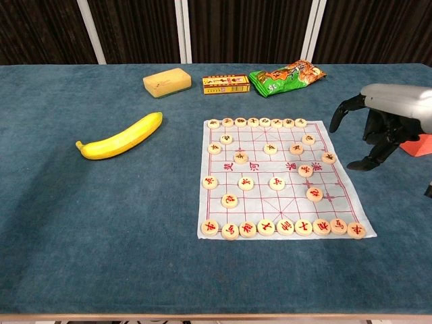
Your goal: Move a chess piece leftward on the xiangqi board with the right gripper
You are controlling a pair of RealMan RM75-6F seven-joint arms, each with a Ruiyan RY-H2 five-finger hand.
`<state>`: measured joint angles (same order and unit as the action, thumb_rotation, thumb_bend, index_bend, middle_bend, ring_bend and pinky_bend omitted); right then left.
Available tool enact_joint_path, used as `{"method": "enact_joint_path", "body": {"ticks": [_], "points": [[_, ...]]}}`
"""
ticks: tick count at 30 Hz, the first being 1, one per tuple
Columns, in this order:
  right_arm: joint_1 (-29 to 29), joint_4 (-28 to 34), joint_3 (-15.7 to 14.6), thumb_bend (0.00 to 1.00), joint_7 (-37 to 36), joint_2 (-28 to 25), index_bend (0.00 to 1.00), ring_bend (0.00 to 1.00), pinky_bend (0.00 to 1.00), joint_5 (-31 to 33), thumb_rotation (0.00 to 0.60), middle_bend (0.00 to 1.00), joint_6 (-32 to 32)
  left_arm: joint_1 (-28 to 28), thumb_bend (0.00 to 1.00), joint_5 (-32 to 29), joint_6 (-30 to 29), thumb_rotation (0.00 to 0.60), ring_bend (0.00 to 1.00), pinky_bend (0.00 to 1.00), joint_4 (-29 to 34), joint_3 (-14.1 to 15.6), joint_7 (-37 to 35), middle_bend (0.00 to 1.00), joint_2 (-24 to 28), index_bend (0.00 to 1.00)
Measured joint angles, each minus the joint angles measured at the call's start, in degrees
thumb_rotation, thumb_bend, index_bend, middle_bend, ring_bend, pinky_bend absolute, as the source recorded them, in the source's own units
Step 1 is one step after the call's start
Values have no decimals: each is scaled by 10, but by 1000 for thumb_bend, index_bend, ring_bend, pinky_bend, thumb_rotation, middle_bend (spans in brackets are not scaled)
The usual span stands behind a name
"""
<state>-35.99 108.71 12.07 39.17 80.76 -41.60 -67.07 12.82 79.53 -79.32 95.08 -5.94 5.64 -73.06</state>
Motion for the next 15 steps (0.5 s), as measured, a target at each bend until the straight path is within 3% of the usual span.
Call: {"method": "enact_joint_path", "body": {"ticks": [5, 15], "points": [[-9, -26, -11, 289, 5, 35, 399, 1000, 908, 8, 600, 1000, -11, 1, 0, -2, 2, 600, 0, 0, 0, -1, -5, 0, 1, 0], [-19, -61, -19, 289, 1, 71, 402, 1000, 936, 22, 600, 1000, -7, 2, 0, -6, 6, 600, 0, 0, 1, -2, -8, 0, 1, 0]]}}
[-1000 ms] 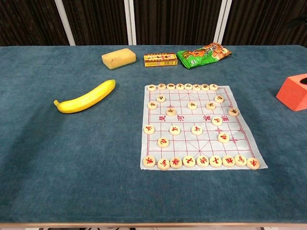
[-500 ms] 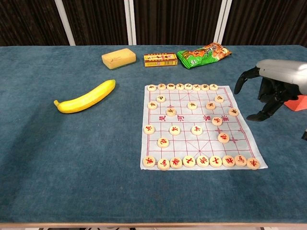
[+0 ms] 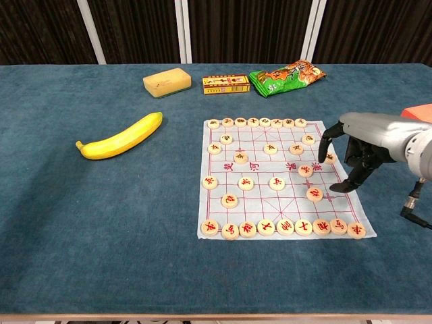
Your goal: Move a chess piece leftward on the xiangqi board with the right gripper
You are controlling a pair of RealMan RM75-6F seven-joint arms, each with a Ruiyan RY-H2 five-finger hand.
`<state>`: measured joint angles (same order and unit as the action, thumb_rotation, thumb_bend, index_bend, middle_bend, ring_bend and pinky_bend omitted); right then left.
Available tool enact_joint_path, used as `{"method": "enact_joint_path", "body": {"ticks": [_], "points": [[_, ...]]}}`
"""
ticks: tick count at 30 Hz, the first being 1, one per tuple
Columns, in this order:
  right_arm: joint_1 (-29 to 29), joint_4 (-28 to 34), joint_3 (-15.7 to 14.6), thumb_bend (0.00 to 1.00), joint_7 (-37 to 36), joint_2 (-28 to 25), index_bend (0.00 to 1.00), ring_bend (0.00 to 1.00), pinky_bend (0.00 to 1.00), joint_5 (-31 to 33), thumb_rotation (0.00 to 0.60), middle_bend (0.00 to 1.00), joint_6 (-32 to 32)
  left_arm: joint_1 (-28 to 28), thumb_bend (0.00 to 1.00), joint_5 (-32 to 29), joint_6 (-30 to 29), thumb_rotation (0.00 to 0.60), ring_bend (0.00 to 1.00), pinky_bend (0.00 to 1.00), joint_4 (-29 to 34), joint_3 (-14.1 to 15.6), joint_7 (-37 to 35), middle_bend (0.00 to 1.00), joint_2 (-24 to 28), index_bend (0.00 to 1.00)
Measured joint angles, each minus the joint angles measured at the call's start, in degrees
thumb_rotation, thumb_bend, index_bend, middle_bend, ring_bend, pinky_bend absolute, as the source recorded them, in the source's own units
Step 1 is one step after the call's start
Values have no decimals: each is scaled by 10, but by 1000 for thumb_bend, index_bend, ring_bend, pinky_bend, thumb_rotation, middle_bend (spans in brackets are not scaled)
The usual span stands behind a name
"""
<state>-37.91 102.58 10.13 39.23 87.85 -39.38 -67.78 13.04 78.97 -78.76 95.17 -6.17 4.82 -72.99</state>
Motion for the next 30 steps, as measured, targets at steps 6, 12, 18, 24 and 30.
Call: {"method": "enact_joint_path", "body": {"ticks": [6, 12, 18, 24, 30], "points": [[-6, -16, -4, 289, 1, 14, 401, 1000, 951, 12, 600, 1000, 5, 1, 0, -2, 2, 600, 0, 0, 1, 0, -2, 0, 0, 0], [-8, -28, -5, 289, -1, 23, 401, 1000, 969, 20, 600, 1000, 5, 1, 0, -4, 4, 600, 0, 0, 2, 0, -3, 0, 1, 0], [-11, -38, -5, 289, -3, 32, 401, 1000, 980, 28, 600, 1000, 8, 2, 0, -5, 5, 600, 0, 0, 3, -1, -4, 0, 1, 0], [-12, -45, -7, 289, -7, 39, 402, 1000, 995, 29, 600, 1000, 9, 2, 0, -7, 6, 600, 0, 0, 3, -1, -4, 0, 1, 0], [-14, -56, -5, 288, -15, 49, 401, 1000, 1000, 24, 600, 1000, 10, 2, 0, -11, 6, 600, 0, 0, 4, -3, -5, 0, 2, 0]]}}
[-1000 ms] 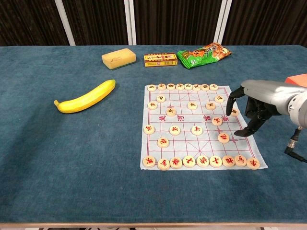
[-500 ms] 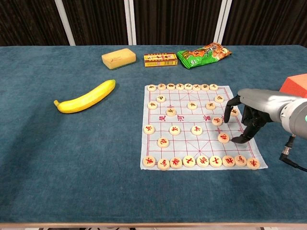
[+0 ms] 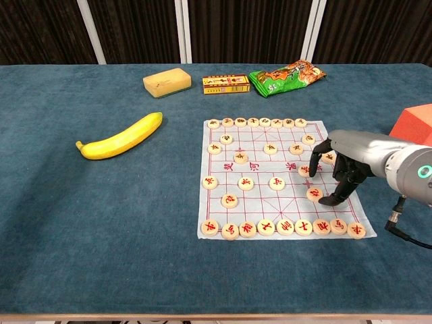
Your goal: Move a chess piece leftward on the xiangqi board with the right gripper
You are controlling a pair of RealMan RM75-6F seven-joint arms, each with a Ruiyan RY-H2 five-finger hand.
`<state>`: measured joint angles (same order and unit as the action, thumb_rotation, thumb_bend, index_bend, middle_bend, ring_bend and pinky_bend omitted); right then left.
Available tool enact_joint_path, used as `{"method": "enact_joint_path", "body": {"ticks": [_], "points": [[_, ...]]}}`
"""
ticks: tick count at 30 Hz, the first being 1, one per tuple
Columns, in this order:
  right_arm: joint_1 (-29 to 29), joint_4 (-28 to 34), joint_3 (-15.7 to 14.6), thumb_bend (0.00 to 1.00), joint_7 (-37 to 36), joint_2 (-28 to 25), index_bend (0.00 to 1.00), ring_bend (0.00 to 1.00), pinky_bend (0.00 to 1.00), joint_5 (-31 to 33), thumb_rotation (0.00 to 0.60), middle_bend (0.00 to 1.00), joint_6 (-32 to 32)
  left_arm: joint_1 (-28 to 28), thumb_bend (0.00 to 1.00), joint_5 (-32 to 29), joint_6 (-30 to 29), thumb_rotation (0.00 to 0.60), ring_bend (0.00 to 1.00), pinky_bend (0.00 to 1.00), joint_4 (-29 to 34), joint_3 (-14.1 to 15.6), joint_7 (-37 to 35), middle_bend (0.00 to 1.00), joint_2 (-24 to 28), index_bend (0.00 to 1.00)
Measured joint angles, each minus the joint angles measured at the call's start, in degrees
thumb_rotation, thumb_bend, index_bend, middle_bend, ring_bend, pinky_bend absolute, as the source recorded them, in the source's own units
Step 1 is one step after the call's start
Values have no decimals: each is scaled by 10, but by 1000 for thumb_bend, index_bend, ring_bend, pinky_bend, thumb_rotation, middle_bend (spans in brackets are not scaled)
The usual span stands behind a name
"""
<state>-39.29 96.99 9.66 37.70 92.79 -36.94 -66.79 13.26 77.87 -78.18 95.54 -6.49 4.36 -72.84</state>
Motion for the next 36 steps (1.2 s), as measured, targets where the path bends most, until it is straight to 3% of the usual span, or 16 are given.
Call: {"method": "enact_joint_path", "body": {"ticks": [36], "points": [[-1, -34, 1, 354, -5, 30, 497, 1000, 1000, 15, 600, 1000, 5, 2, 0, -12, 4, 600, 0, 0, 1, -6, -7, 0, 1, 0]]}}
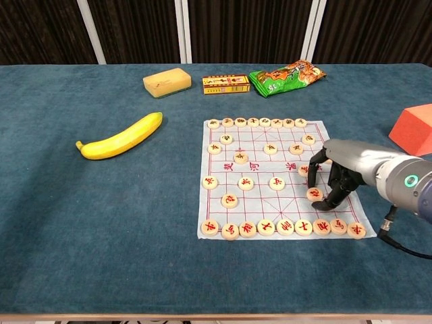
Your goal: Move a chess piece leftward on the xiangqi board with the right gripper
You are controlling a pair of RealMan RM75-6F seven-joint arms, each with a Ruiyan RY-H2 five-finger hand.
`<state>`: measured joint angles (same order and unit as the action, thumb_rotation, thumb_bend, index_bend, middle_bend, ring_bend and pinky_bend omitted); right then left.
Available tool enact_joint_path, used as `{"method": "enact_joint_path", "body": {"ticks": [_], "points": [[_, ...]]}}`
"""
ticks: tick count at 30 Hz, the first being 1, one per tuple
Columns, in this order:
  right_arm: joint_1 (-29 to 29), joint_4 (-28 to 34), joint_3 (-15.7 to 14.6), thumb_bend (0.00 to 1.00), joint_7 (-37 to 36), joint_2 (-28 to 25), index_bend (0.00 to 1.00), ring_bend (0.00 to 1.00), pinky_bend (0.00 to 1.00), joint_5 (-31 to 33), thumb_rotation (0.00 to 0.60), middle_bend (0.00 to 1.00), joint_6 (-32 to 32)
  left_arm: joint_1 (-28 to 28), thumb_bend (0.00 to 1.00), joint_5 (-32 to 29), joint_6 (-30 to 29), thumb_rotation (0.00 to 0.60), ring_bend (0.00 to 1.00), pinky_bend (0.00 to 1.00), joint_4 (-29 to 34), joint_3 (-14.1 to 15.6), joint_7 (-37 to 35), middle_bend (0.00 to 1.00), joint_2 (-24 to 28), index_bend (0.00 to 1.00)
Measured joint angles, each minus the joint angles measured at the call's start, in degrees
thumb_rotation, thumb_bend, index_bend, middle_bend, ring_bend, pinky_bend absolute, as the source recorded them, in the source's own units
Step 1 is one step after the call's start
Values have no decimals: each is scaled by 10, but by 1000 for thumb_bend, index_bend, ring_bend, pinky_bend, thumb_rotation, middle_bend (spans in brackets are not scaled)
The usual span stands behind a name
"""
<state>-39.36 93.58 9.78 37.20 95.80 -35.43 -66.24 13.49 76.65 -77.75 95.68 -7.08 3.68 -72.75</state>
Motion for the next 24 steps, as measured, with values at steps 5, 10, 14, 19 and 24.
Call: {"method": "enact_joint_path", "body": {"ticks": [5, 10, 14, 19, 24], "points": [[0, 2, 2, 398, 0, 0, 533, 1000, 1000, 1, 600, 1000, -2, 0, 0, 0, 0, 600, 0, 0, -1, 0, -1, 0, -1, 0], [0, 2, 3, 401, 2, 1, 569, 1000, 1000, 3, 600, 1000, -4, 0, 0, 0, 0, 600, 0, 0, 0, 0, -1, 0, 0, 0], [1, 5, 2, 402, 2, 0, 571, 1000, 1000, 1, 600, 1000, -6, 1, 0, 0, 1, 600, 0, 0, 0, 0, -1, 0, 0, 0], [4, 16, 3, 403, 0, -3, 571, 1000, 1000, -6, 600, 1000, -13, 1, 0, 0, 1, 600, 0, 0, 0, 1, 0, 0, 0, 0], [5, 27, 12, 403, -5, -4, 571, 1000, 1000, -4, 600, 1000, -18, 0, 0, 3, -1, 600, 0, 0, 2, 3, 1, 0, 0, 0]]}}
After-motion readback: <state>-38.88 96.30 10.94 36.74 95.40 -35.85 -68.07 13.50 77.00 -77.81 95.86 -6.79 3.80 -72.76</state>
